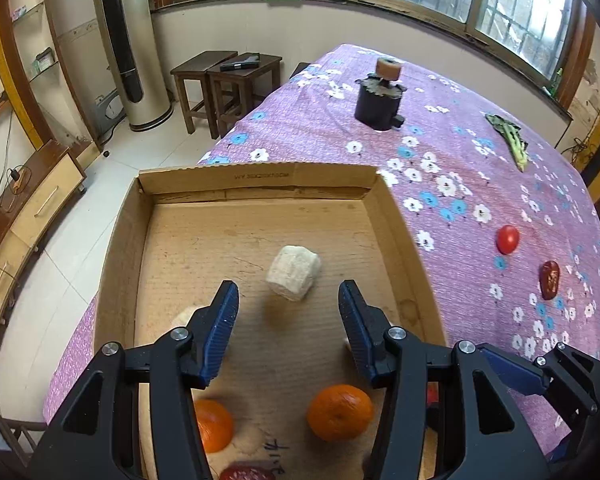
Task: Organize fruits
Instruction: 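Move both tools back toward the red tomato and the date on the tablecloth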
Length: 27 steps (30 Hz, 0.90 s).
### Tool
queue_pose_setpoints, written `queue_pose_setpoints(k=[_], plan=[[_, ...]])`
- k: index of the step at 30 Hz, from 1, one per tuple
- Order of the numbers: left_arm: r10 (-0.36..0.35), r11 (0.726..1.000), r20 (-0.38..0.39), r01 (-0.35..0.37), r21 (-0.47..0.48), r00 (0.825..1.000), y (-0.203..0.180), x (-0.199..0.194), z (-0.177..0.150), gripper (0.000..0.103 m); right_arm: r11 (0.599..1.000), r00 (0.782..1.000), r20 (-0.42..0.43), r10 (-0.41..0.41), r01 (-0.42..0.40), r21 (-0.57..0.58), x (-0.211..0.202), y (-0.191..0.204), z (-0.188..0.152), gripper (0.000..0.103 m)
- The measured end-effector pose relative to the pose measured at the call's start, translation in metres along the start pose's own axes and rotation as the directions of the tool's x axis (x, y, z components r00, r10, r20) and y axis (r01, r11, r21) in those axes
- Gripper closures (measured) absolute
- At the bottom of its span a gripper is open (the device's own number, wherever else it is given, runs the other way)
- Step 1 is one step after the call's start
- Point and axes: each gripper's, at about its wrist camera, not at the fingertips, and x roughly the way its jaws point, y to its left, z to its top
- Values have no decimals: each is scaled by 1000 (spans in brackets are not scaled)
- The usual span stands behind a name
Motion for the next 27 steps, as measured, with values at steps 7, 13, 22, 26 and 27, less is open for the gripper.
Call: queue_pose_setpoints(k=[7,13,22,26,27], plan=[[-28,999,17,27,21,999,-17,-15,-3,52,999,999,36,-26,24,47,-28,-23,-15,56],[-45,998,35,44,40,998,-34,-26,-7,51,994,997,50,-62,56,98,-49,-47,-29,56],[-82,994,41,79,81,996,-63,-38,-12,51,983,992,65,-111,100,156,-79,-76,-51,53],[-100,991,38,95,98,994,-77,-40,-13,47,974,989,72,-130,114,193,-89,-93,-60,52],[-105,989,37,101,104,994,-81,-40,-14,47,971,988,73,-140,122,205,-93,-98,-63,52]])
